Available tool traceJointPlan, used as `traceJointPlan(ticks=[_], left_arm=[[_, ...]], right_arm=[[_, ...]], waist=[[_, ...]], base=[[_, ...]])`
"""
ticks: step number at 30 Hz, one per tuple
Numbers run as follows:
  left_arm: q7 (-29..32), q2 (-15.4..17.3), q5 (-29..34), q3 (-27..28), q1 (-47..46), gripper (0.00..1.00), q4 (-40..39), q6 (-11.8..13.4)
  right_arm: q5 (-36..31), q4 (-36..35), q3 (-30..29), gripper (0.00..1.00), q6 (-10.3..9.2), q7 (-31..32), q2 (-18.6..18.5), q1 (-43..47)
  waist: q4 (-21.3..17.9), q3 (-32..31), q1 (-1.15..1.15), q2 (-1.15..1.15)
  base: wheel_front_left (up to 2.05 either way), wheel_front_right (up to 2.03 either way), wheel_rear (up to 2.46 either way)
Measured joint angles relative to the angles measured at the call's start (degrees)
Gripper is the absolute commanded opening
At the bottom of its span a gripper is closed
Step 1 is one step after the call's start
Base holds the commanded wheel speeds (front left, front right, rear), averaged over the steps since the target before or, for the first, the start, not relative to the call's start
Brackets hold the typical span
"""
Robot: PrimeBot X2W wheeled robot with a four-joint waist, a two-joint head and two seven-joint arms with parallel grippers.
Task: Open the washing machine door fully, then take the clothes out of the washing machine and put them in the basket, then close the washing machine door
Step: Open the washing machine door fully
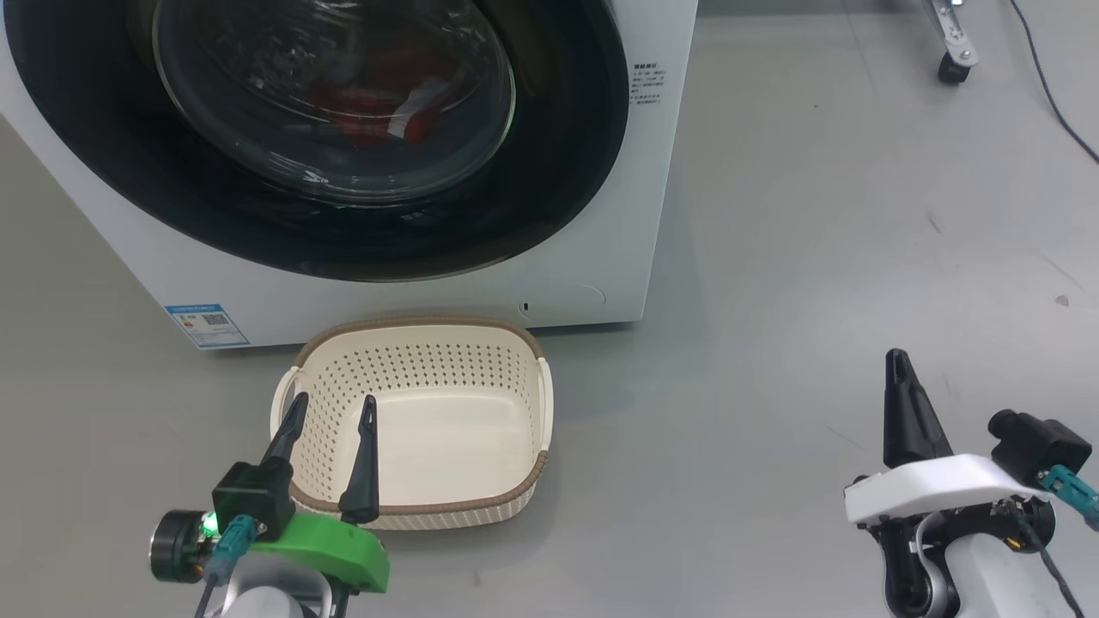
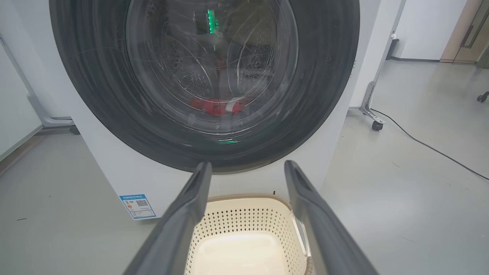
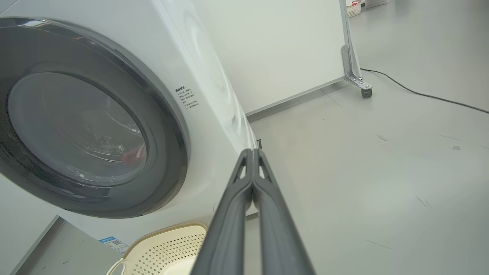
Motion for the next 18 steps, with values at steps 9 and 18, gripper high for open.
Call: traceJointPlan(ticks=[9,18], left_arm=[[-0.18,-0.16,0.86,-0.94,-3.16,1.00,-1.90,0.00],[-0.18,-0.35,1.26,-1.78,-6.38,1.00,-3.22,0.00]], right_arm=[[13.35,-0.14,-4.60,0.00,1.04,3.97,0.12,-6.09],[33.41,-0.27,-9.45,0.00,1.25,12.81,0.37,-15.31]], waist=[[1.27,4.55,0.00,0.00],[2.81,9.67,0.00,0.00]], base=[[0.00,0.00,0.00],[0.00,0.00,0.00]])
